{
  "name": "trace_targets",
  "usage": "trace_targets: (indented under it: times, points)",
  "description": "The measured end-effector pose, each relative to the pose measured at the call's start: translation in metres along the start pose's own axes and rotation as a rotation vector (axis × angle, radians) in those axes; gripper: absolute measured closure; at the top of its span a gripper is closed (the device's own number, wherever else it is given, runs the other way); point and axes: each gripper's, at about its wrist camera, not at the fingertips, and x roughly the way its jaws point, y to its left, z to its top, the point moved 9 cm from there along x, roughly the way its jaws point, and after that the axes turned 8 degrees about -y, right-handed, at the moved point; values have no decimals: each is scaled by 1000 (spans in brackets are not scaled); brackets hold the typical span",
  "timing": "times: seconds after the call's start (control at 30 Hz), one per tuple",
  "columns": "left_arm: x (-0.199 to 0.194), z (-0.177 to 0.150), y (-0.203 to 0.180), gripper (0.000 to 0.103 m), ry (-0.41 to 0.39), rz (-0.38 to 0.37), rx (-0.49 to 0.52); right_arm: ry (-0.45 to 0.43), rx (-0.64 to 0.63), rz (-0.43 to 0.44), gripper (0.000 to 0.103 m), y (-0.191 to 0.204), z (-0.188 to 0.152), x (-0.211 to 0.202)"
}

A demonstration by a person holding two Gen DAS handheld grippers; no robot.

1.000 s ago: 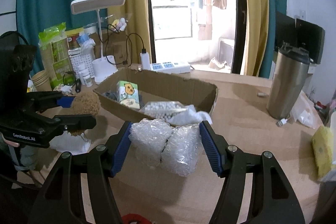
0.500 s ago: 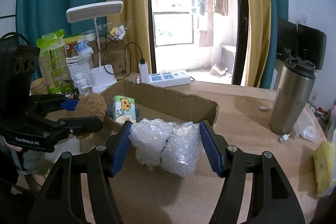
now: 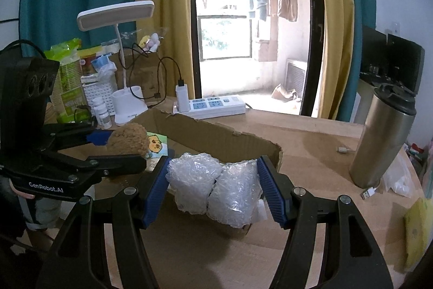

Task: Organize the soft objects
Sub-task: 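Carry the plush bear in the left gripper and bubble wrap in the right gripper over the box, then open the left gripper to drop the bear while the right gripper drops the bubble wrap into the box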

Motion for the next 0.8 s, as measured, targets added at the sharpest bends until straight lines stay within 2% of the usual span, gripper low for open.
trace_targets:
  times: [0.5, 0.8]
  points:
    - [25, 9, 12, 41, -5, 2, -46, 13, -2, -13, 35, -12, 13, 23]
    - [49, 2, 17, 40, 32, 14, -59, 33, 16, -13, 35, -21, 15, 44]
